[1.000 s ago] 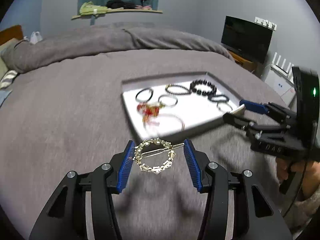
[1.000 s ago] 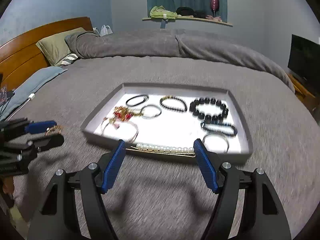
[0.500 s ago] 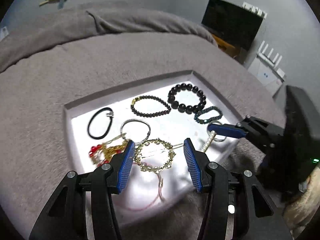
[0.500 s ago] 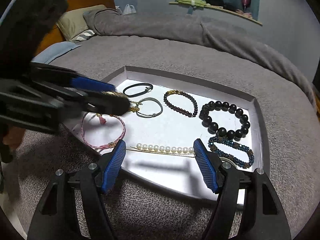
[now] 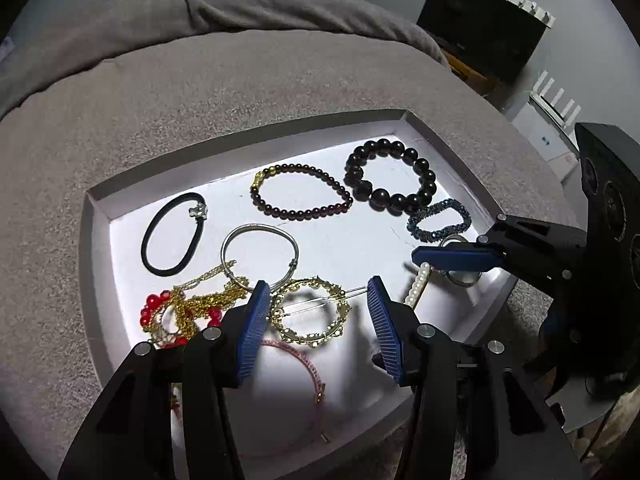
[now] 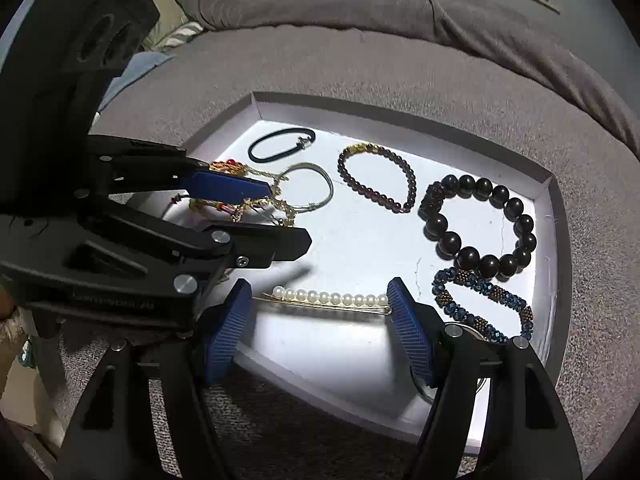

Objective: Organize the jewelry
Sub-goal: 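Carry the gold clip and pearl hairpin over the tray, then open both grippers to drop the clip and hairpin into the tray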

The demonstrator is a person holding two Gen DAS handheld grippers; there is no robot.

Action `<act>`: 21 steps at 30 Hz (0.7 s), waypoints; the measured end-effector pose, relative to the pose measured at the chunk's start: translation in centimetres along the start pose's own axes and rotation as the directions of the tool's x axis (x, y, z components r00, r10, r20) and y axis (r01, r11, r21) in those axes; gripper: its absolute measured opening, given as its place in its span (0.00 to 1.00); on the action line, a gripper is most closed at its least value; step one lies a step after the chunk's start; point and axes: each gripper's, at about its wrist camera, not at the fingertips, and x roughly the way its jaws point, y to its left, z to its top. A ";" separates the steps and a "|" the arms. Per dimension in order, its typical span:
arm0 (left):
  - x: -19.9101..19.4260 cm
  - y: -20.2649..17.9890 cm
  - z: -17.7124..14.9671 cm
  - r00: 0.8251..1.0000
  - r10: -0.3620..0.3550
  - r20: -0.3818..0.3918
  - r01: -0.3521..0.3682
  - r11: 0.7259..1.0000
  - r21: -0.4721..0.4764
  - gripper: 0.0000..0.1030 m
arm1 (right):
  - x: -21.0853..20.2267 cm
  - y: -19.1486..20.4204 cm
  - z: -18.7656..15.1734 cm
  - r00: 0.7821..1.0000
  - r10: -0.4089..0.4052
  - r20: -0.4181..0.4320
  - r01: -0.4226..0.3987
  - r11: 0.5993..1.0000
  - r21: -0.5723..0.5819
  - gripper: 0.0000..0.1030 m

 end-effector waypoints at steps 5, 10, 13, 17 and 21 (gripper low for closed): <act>0.6 0.2 0.3 1.000 0.000 -0.013 0.000 1.000 -0.013 0.50 | 0.4 -0.5 0.3 0.999 -0.008 -0.045 0.008 1.000 0.000 0.68; 1.0 0.4 0.5 1.000 0.004 -0.019 -0.004 1.000 -0.023 0.50 | 0.8 -0.7 0.3 0.998 -0.007 -0.056 0.008 1.000 0.009 0.69; 1.0 0.5 0.5 1.000 -0.006 -0.019 0.006 1.000 -0.027 0.50 | 0.9 -0.6 0.5 0.999 -0.013 -0.051 0.014 1.000 0.008 0.69; 0.7 0.5 0.4 1.000 -0.009 -0.010 0.008 1.000 -0.028 0.50 | 0.5 -0.6 0.4 0.999 -0.012 -0.041 0.012 1.000 0.009 0.70; -0.4 0.5 0.4 1.000 -0.006 0.012 0.007 1.000 -0.030 0.50 | -0.4 -0.6 0.1 1.000 -0.013 -0.025 0.014 1.000 0.010 0.70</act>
